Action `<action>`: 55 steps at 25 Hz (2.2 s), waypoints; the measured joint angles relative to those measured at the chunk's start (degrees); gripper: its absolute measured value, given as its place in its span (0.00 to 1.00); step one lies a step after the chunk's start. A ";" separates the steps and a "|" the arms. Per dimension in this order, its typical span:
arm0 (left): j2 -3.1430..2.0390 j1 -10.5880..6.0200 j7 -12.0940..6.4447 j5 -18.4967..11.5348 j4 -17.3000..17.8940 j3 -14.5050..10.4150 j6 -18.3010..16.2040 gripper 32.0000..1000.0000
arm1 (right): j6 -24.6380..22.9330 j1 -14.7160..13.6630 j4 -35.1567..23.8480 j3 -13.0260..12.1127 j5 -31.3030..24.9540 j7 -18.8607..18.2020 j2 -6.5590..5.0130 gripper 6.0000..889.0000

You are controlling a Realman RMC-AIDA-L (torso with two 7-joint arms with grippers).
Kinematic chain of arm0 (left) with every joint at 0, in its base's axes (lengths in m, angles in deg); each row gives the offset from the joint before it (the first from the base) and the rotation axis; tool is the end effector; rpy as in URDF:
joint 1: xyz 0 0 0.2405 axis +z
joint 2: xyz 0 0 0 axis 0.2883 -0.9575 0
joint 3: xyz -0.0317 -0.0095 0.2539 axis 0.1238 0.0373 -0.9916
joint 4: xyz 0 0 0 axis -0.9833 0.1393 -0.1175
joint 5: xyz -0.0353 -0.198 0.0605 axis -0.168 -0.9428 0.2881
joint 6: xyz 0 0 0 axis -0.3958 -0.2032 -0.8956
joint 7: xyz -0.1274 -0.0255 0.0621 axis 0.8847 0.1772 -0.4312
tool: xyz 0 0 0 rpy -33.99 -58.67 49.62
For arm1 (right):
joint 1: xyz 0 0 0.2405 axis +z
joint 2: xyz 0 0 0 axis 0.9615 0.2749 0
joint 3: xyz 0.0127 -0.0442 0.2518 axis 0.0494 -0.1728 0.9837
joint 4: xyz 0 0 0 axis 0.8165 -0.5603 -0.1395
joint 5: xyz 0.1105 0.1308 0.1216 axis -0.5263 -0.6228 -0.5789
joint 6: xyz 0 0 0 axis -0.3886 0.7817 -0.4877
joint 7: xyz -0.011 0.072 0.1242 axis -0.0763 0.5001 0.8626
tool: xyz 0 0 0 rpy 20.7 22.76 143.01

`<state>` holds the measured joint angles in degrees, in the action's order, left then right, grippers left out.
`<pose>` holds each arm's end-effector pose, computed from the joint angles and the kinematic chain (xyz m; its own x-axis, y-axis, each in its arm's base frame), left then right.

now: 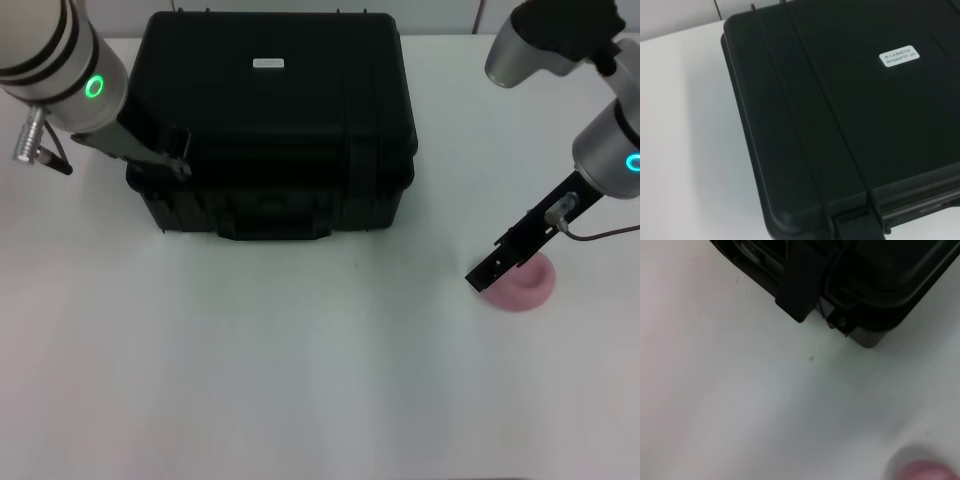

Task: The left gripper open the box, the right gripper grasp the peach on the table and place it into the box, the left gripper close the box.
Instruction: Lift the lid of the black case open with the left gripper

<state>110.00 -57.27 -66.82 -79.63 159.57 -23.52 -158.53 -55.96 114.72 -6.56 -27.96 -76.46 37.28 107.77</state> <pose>-0.1238 0.3665 0.0240 0.4717 0.8764 0.0972 0.6553 -0.2747 -0.7036 0.1884 0.3524 -0.0088 0.5849 -0.7409 0.3302 -0.6294 -0.6713 -0.3914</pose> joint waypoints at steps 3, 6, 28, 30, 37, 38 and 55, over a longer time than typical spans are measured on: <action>0.00 -0.39 -0.08 0.21 0.65 0.05 -0.73 0.38 | 0.13 0.28 0.78 0.00 0.00 0.00 0.00 0.92; -0.07 -1.10 -0.28 0.58 1.48 0.52 -1.81 0.38 | 0.17 0.28 0.87 0.00 0.00 0.00 0.00 0.92; -0.23 -6.57 -3.32 3.54 6.48 5.23 -6.38 0.38 | 0.28 0.28 1.01 0.00 0.00 -0.08 0.00 0.91; -0.23 -6.83 -3.35 3.68 6.51 5.31 -6.39 0.38 | 0.28 0.28 1.10 0.00 0.00 -0.08 0.00 0.91; -0.23 -7.65 -4.11 3.70 7.11 6.56 -6.68 0.38 | 0.35 0.43 1.72 0.00 0.00 -0.09 0.00 0.91; -0.23 -7.82 -4.24 3.71 7.26 6.79 -6.78 0.38 | 0.36 0.43 1.72 0.00 0.00 -0.08 0.00 0.91; -0.11 -9.80 -5.66 5.03 8.02 8.71 -7.73 0.38 | 1.37 1.10 3.00 0.00 0.01 -0.08 -0.01 0.90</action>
<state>109.90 -67.07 -72.48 -74.60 167.59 -14.81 -166.27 -54.59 115.83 -3.56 -27.96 -76.45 37.19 107.76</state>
